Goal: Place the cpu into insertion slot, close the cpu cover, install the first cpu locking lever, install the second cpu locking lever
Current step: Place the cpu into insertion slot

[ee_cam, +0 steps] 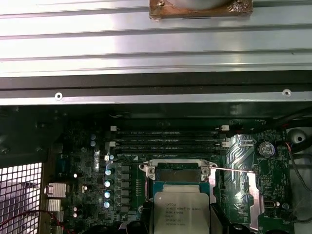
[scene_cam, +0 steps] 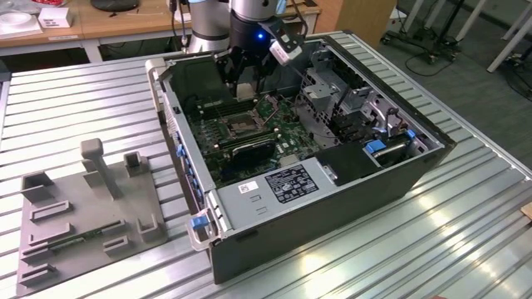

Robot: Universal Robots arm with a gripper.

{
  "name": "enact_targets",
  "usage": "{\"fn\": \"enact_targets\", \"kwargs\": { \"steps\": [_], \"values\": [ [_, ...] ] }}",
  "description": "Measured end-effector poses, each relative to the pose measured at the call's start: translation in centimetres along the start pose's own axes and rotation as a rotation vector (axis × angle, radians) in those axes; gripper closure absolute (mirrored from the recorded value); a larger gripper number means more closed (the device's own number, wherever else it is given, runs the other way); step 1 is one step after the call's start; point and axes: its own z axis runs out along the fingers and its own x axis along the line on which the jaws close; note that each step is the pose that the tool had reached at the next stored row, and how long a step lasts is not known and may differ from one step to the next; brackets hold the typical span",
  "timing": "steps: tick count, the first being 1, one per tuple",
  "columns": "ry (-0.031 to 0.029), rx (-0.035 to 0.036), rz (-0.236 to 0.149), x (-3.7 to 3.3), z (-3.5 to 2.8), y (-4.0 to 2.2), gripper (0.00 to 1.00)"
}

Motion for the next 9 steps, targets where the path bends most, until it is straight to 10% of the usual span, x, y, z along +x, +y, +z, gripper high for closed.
{"fn": "enact_targets", "kwargs": {
  "steps": [9],
  "values": [
    [0.0000, -0.0001, 0.000, 0.09, 1.22, -0.11, 0.46]
  ]
}}
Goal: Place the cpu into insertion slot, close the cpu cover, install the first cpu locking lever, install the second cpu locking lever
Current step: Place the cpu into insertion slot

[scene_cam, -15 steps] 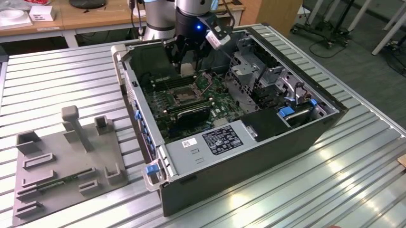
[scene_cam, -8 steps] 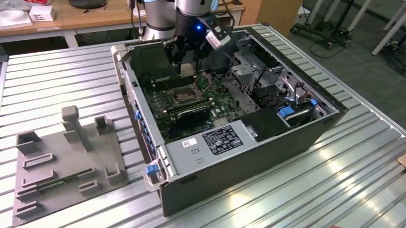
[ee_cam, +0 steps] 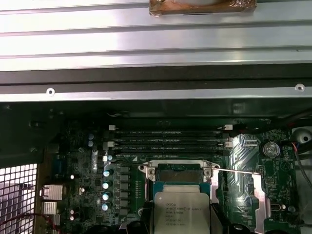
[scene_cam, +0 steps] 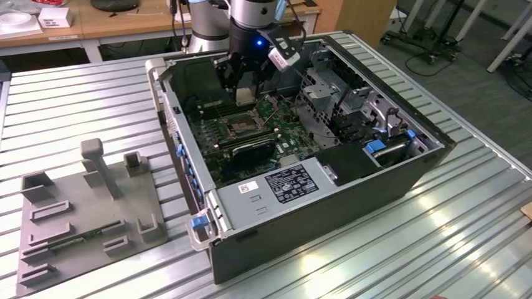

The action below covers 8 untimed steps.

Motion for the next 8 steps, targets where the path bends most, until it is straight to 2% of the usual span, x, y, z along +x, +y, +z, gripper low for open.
{"fn": "enact_targets", "kwargs": {
  "steps": [8],
  "values": [
    [0.0000, 0.0000, 0.000, 0.12, 1.26, -0.11, 0.46]
  ]
}}
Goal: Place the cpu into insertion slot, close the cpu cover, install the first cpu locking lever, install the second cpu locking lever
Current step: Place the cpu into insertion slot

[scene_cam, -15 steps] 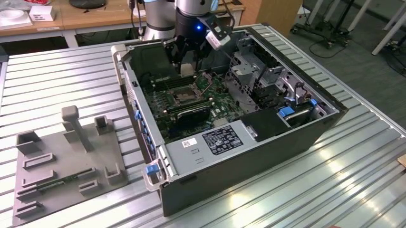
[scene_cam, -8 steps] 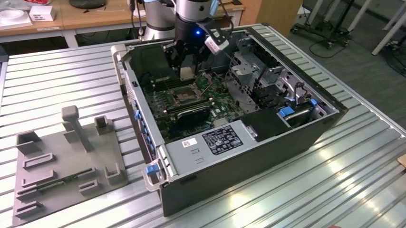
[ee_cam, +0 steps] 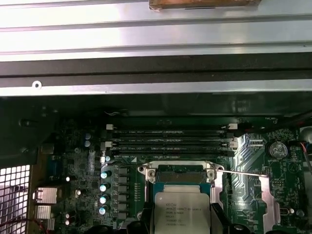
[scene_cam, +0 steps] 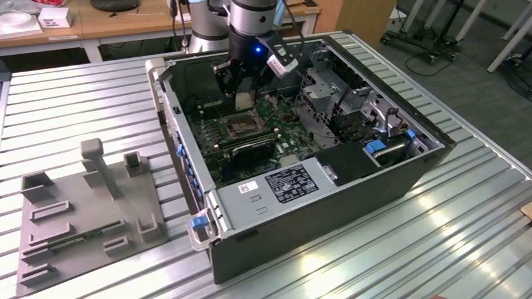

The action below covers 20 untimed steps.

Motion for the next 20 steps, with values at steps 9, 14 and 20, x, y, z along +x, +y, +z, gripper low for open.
{"fn": "enact_targets", "kwargs": {
  "steps": [9, 14, 20],
  "values": [
    [0.0000, 0.0001, 0.000, 0.08, 0.46, -0.04, 0.46],
    [0.0000, 0.0000, 0.000, 0.08, 0.71, -0.07, 0.46],
    [0.0000, 0.0000, 0.000, 0.08, 1.52, -0.14, 0.46]
  ]
}}
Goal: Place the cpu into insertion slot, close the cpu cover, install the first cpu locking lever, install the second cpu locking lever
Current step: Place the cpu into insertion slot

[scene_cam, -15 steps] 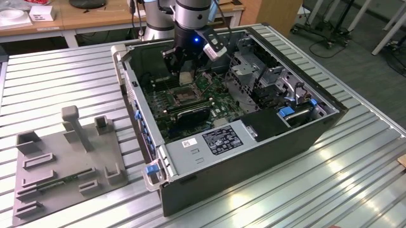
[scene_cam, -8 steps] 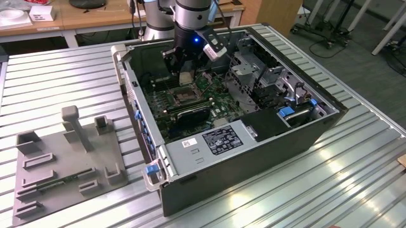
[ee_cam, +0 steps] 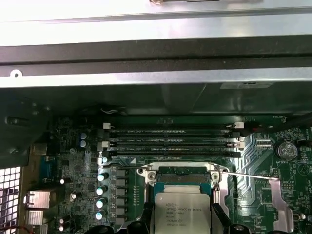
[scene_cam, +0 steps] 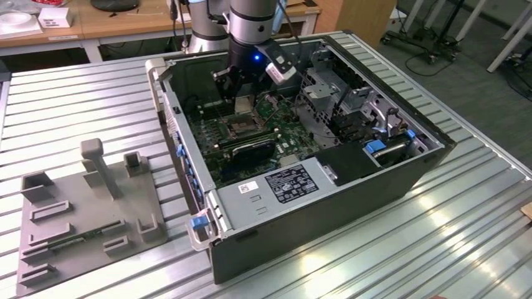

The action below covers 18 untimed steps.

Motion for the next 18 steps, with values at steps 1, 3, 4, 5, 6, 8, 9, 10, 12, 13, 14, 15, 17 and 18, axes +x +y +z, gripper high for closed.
{"fn": "enact_targets", "kwargs": {
  "steps": [1, 3, 4, 5, 6, 8, 9, 10, 12, 13, 14, 15, 17, 18],
  "values": [
    [0.0000, 0.0000, 0.000, 0.00, 0.14, -0.01, 0.46],
    [-0.0002, -0.0001, 0.000, 0.00, 0.42, -0.04, 0.46],
    [-0.0001, 0.0000, 0.000, 0.00, 0.45, -0.04, 0.46],
    [0.0000, 0.0001, 0.000, 0.00, 0.44, -0.04, 0.46],
    [-0.0002, -0.0002, 0.000, 0.00, 0.53, -0.05, 0.46],
    [-0.0004, -0.0003, 0.000, 0.00, 0.77, -0.07, 0.46],
    [-0.0005, -0.0005, 0.000, 0.00, 0.88, -0.08, 0.46],
    [-0.0006, -0.0005, 0.000, 0.00, 0.99, -0.09, 0.46],
    [-0.0011, -0.0006, 0.000, 0.00, 1.17, -0.11, 0.46],
    [-0.0013, -0.0007, 0.000, 0.00, 1.27, -0.11, 0.46],
    [-0.0013, -0.0006, 0.000, 0.00, 1.32, -0.12, 0.46],
    [-0.0013, -0.0004, 0.000, 0.00, 1.32, -0.12, 0.46],
    [-0.0013, -0.0005, 0.000, 0.00, 1.34, -0.12, 0.46],
    [-0.0013, -0.0005, 0.000, 0.00, 1.34, -0.12, 0.46]
  ]
}}
